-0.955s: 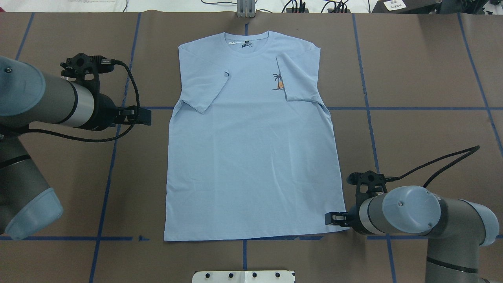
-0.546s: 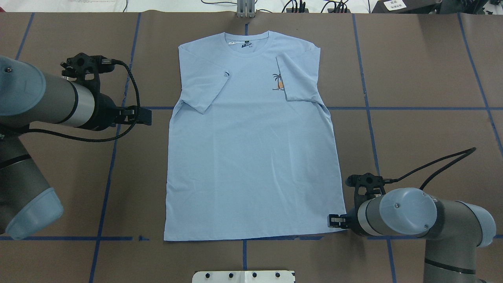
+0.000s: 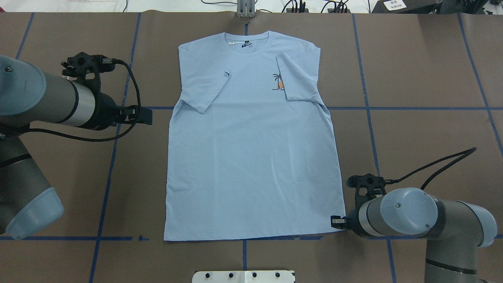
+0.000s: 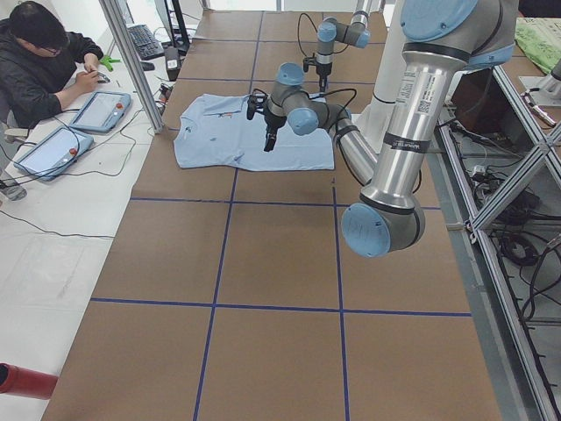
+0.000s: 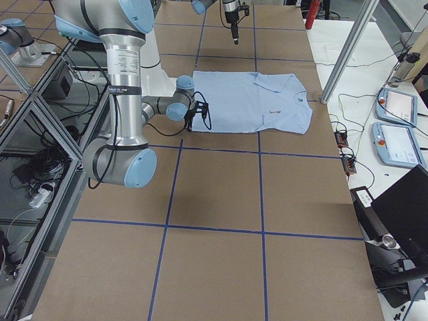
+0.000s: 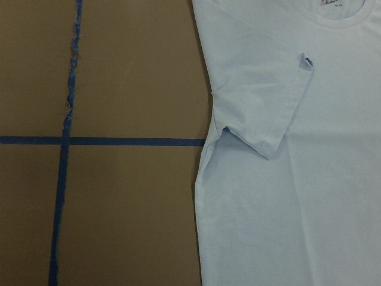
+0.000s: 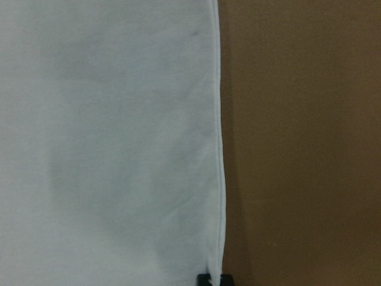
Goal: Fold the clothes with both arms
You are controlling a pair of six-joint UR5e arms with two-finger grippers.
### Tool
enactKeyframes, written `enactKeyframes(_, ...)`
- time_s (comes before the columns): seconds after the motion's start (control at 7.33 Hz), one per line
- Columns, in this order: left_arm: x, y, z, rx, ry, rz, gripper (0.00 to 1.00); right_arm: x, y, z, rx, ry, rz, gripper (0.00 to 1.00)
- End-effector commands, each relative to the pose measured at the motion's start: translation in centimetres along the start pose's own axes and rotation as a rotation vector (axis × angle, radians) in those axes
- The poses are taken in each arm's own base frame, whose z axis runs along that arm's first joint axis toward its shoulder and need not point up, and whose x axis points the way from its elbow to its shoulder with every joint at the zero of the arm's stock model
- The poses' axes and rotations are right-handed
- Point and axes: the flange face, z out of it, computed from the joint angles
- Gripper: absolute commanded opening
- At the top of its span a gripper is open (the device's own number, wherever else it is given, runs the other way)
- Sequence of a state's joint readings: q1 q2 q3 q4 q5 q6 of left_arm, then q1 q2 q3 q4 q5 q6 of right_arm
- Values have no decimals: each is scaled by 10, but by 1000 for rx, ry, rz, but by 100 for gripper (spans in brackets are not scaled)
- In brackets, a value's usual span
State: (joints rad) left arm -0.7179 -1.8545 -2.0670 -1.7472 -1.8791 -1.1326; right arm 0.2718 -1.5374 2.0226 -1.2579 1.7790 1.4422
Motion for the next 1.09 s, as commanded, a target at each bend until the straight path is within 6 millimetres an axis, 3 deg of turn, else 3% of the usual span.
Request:
enactKeyframes(0.0,0,0,0,-2,-1,0,100,-2,-1,-4,4,-8,1,0)
enactKeyframes(0.14,-3,2,1,-15,-3,-9,100,-7,-1,-14,17,-28,-2,0)
enactKeyframes(0.27,-4,11,5,-54,6,-122,100,-12,2,-32,18,-61,-8,0)
enactKeyframes(0.55,38,97,30,-168,13,-258,100,-22,2,-65,36,-127,-14,0)
enactKeyframes(0.82,71,194,67,-167,-52,-332,100,-26,1,-75,37,-157,-18,0)
enactKeyframes(0.96,76,228,79,-185,-76,-340,100,-30,0,-78,44,-168,-17,0)
